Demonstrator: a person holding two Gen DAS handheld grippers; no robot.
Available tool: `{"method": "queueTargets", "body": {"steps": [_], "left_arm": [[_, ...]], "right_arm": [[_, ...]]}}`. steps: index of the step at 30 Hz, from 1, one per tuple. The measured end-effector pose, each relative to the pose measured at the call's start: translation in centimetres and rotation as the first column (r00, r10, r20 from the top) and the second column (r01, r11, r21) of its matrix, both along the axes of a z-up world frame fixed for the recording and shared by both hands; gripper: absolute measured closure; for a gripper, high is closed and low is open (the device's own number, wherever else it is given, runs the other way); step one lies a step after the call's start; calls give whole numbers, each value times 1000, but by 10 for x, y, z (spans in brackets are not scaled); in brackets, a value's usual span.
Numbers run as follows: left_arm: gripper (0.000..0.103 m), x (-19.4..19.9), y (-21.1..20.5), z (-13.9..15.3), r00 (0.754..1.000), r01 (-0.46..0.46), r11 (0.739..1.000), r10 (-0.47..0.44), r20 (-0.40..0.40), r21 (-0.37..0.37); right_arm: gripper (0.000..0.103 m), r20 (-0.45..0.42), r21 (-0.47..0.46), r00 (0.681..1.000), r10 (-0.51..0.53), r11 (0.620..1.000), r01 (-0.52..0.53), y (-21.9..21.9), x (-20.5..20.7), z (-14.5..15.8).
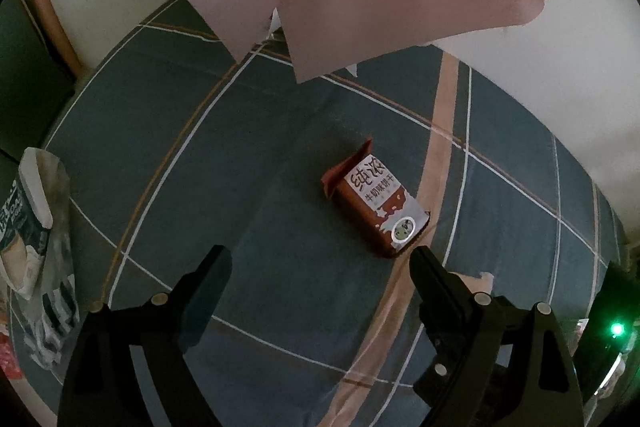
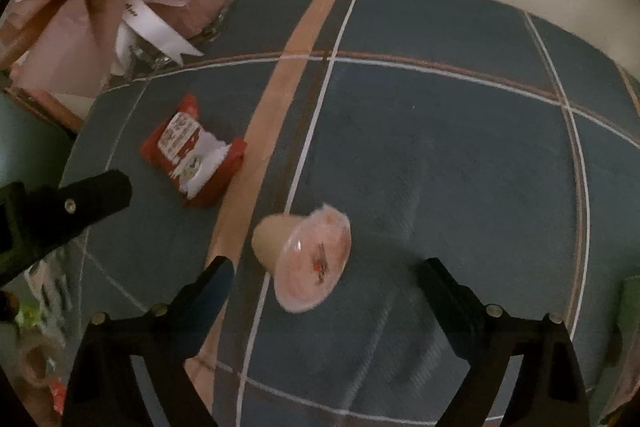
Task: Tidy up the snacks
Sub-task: 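Grasp the pink jelly cup with the right gripper while the left grasps the milk biscuit box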
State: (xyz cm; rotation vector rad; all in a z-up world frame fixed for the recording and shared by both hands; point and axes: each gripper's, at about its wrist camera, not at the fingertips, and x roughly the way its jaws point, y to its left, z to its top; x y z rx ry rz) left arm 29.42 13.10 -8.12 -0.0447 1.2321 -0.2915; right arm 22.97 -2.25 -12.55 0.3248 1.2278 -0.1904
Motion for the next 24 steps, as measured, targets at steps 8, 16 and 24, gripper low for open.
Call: {"method": "queueTargets", "body": {"steps": [8,16,24], "left_arm": [[12,4,3,-9,1000,-24,1000,24,-17,-4],[12,6,1,-13,999,-27,1000,26,-30,-9],[12,11,-19,-15,999,-23,999,22,-27,-29]], "right_arm": [[17,11,-137,999,-33,990,34,11,20,-6],[39,24,-169,998,-54,984,57,10,14,-4],[54,40,-126,999,-18,992,23,-18,10,-2]]}}
